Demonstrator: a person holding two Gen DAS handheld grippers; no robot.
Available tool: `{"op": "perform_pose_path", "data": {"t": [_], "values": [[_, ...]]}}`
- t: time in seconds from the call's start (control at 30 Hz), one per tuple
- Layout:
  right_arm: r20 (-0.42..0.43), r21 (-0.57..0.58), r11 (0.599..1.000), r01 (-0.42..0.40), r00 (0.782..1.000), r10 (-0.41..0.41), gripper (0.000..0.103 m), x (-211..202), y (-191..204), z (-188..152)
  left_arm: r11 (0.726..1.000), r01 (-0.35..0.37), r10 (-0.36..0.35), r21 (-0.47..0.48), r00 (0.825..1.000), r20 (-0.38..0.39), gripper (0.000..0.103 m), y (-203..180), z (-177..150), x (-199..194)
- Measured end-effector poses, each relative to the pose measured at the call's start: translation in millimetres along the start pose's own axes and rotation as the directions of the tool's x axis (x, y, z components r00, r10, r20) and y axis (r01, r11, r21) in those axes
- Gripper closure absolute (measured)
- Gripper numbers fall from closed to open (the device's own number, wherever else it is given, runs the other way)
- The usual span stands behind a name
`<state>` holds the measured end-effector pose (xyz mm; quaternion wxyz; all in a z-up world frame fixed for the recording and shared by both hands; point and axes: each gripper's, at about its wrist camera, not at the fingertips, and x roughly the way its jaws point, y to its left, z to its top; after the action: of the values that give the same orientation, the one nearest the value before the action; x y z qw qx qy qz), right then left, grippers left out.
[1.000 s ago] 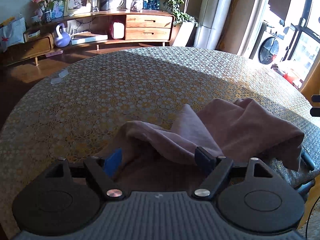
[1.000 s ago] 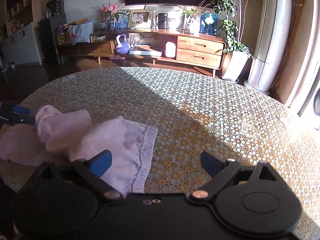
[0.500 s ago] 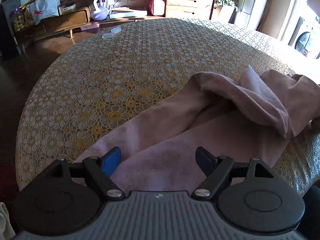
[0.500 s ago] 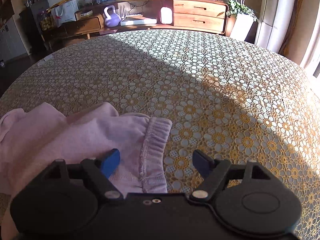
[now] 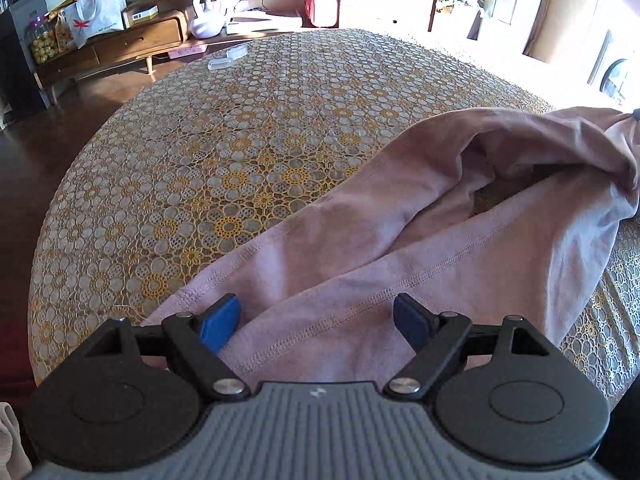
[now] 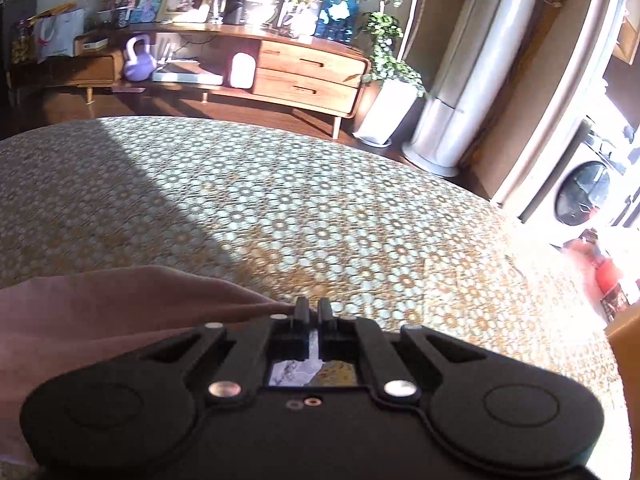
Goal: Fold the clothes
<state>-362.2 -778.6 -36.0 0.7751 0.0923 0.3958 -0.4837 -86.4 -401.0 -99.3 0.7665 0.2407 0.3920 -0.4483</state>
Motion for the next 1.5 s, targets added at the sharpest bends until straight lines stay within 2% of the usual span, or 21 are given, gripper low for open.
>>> {"op": "perform_pose_path", "data": {"t": [0.13, 0.2, 0.3, 0.43, 0.53, 0.6, 0.67, 0.77, 0.83, 0.9, 1.17, 1.5], "values": [[-0.06, 0.042, 0.985, 0.17, 0.984, -0.167, 0.0, 28, -50, -13, 1.0, -0.006, 0.006, 0.023, 1.0, 0.018, 0.019, -4, 4, -2], [-0.107, 0.074, 0.978, 0.195, 0.977, -0.186, 0.0, 42, -67, -26, 0.999, -0.009, 0.008, 0.046, 1.0, 0.025, 0.019, -6, 10, -2], [-0.155, 0.118, 0.984, 0.131, 0.982, -0.112, 0.0, 52, -76, -42, 0.996, -0.026, 0.023, 0.084, 0.999, 0.032, 0.019, -9, 19, 2], [-0.048, 0.047, 0.999, 0.022, 0.999, -0.019, 0.0, 19, -59, -36, 0.99, -0.054, 0.049, 0.127, 0.998, 0.047, 0.019, -5, 33, 9], [0.064, -0.036, 0.996, -0.083, 0.994, 0.085, 0.0, -13, -34, -20, 0.99, -0.072, 0.067, 0.122, 0.997, 0.041, 0.019, 9, 40, 16], [0.095, -0.113, 0.976, -0.186, 0.976, 0.197, 0.0, -25, -6, -10, 0.99, -0.082, 0.079, 0.116, 0.996, 0.036, 0.019, 18, 45, 20], [0.09, -0.197, 0.935, -0.296, 0.944, 0.318, 0.0, -31, 28, -3, 0.99, -0.085, 0.082, 0.11, 0.996, 0.03, 0.019, 26, 48, 24], [0.013, -0.335, 0.832, -0.443, 0.88, 0.474, 0.0, -27, 92, 0, 0.993, -0.06, 0.059, 0.103, 0.998, 0.018, 0.019, 33, 46, 27], [-0.043, -0.414, 0.758, -0.504, 0.843, 0.536, 0.0, -30, 135, -1, 0.994, -0.047, 0.046, 0.104, 0.999, 0.009, 0.019, 35, 43, 27], [-0.087, -0.455, 0.711, -0.536, 0.821, 0.564, 0.0, -25, 167, 0, 0.993, -0.036, 0.036, 0.112, 0.999, 0.004, 0.019, 36, 39, 27], [-0.22, -0.481, 0.613, -0.627, 0.763, 0.608, 0.0, -5, 230, 8, 0.996, 0.028, -0.027, 0.085, 1.0, -0.015, 0.019, 43, 37, 29], [-0.281, -0.473, 0.569, -0.673, 0.727, 0.626, 0.0, 2, 243, -8, 0.992, 0.079, -0.076, 0.104, 0.997, -0.026, 0.019, 40, 37, 38]]}}
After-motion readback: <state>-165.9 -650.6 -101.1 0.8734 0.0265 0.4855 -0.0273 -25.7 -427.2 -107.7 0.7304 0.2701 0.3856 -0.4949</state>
